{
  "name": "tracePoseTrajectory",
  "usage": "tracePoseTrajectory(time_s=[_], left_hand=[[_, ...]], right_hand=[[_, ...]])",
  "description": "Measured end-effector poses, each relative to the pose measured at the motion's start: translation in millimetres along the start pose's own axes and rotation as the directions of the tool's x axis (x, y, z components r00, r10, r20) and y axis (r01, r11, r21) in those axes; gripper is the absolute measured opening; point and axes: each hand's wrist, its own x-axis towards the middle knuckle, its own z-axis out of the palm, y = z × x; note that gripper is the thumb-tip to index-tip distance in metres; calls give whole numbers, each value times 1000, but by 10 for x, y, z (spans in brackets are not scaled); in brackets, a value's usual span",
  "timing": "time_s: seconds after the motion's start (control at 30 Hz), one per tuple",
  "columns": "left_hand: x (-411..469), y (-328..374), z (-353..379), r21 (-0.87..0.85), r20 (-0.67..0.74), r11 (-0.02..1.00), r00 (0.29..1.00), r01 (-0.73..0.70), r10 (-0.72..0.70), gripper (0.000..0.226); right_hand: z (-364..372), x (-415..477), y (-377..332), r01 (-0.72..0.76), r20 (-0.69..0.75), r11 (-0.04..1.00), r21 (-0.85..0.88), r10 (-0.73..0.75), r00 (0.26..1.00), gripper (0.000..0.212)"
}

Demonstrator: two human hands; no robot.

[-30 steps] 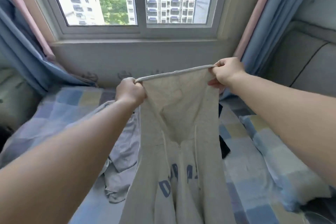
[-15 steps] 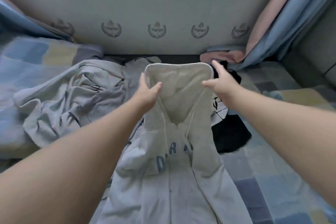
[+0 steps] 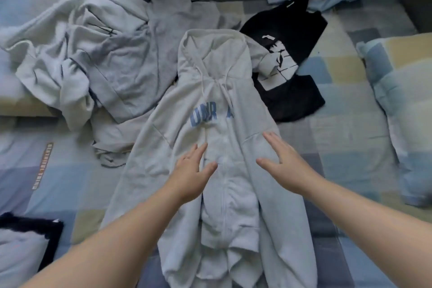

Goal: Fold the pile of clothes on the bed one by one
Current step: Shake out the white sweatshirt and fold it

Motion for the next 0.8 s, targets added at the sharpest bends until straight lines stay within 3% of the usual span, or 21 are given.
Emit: tracePoseTrajectory(time_s=[0.13,0.3,0.4,0.53,0.6,0.67,0.73,0.8], left_hand=[[-617,-501,736,35,45,992,991,123,-125,67],[-1327,-1201,1533,302,137,929,954,216,-266,75],[-1566,-1462,1850,471,134,862,950,189,-282,83],[-1515,-1717,2094,489,29,855,976,176,-217,85],[-1418,-1803,2134,441,-90,879,984,180,-156,73],[-1348,-1878,2161,356,-193,915,973,190,-127,61],[-1313,-1915,2120,293,-219,934,966,202,-140,53],[-1338,-1911,2058,291,-213,936,967,199,-139,42]], right_hand=[[578,-384,539,1,120,998,-69,7,993,74],[1342,-867,1250,25,215,984,-176,14,976,83],[1690,-1154,1626,-6,274,920,-391,123,954,92],[2015,-1280,1916,-48,251,869,-493,195,948,99],[2099,-1244,1945,-48,125,865,-499,127,984,87],[2178,-1191,1977,-55,-9,893,-446,57,998,55],[2189,-1135,2000,-61,-39,936,-347,51,998,26],[2145,-1144,2034,-52,-39,950,-309,41,998,13]])
